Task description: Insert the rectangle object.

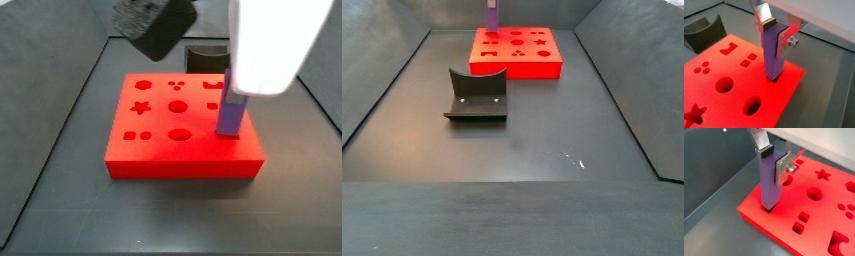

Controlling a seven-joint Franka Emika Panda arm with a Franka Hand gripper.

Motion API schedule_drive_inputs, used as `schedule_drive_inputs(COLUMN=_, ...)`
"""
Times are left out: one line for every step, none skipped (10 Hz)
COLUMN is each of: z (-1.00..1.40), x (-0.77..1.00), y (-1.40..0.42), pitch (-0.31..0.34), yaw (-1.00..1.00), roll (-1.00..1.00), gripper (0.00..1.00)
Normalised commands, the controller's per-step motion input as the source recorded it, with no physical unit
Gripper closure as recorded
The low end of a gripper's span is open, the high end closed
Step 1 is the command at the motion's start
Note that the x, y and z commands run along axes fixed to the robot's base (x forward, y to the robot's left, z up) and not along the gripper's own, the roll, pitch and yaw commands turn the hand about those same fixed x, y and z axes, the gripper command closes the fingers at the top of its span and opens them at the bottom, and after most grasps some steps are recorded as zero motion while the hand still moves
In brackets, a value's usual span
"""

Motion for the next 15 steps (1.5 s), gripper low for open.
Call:
schedule_drive_inputs(z=-0.06, x=0.43, y=0.00, pitch=0.091, yaw=0.33, roll=0.10, gripper=1.00)
schedule_drive_inputs(z=-0.11, x=0.21, y=0.03, pitch=0.066, yaw=0.35, roll=0.06, gripper=1.00)
schedule_drive_inputs(z=-0.09, x=0.08, y=0.07, pitch=0.063, yaw=0.31, roll=0.08, gripper=1.00)
schedule_drive_inputs(z=-0.08, x=0.04, y=0.00, pitch=0.067, yaw=0.29, roll=0.11, gripper=1.00)
schedule_drive_inputs(z=0.00, x=0.11, y=0.00, pitch=0.084, yaw=0.37, roll=0.07, gripper=1.00)
schedule_drive_inputs(z=0.00, x=0.00, y=-0.03, pitch=0.067, yaw=0.37, roll=0.05, gripper=1.00)
schedule_drive_inputs(z=0.07, x=-0.11, y=-0.07, pitch=0.061, yaw=0.31, roll=0.07, gripper=1.00)
schedule_drive_inputs(z=0.07, x=-0.16, y=-0.04, pitch=0.036, yaw=0.22, roll=0.00, gripper=1.00)
schedule_drive_inputs(z=0.05, x=-0.13, y=-0.14, pitch=0.000, yaw=0.11, roll=0.00, gripper=1.00)
schedule_drive_inputs(z=0.00, x=-0.07, y=-0.13, pitch=0.000, yaw=0.07, roll=0.00, gripper=1.00)
schedule_drive_inputs(z=0.00, x=0.00, y=-0.11, pitch=0.003, yaw=0.04, roll=0.02, gripper=1.00)
schedule_drive_inputs(z=-0.07, x=0.00, y=-0.07, pitch=0.009, yaw=0.01, roll=0.05, gripper=1.00)
schedule_drive_inputs(z=-0.14, x=0.00, y=0.00, pitch=0.011, yaw=-0.01, roll=0.11, gripper=1.00)
schedule_drive_inputs(z=-0.14, x=0.00, y=0.01, pitch=0.004, yaw=-0.10, roll=0.13, gripper=1.00)
schedule_drive_inputs(z=-0.14, x=0.00, y=0.04, pitch=0.014, yaw=-0.11, roll=0.14, gripper=1.00)
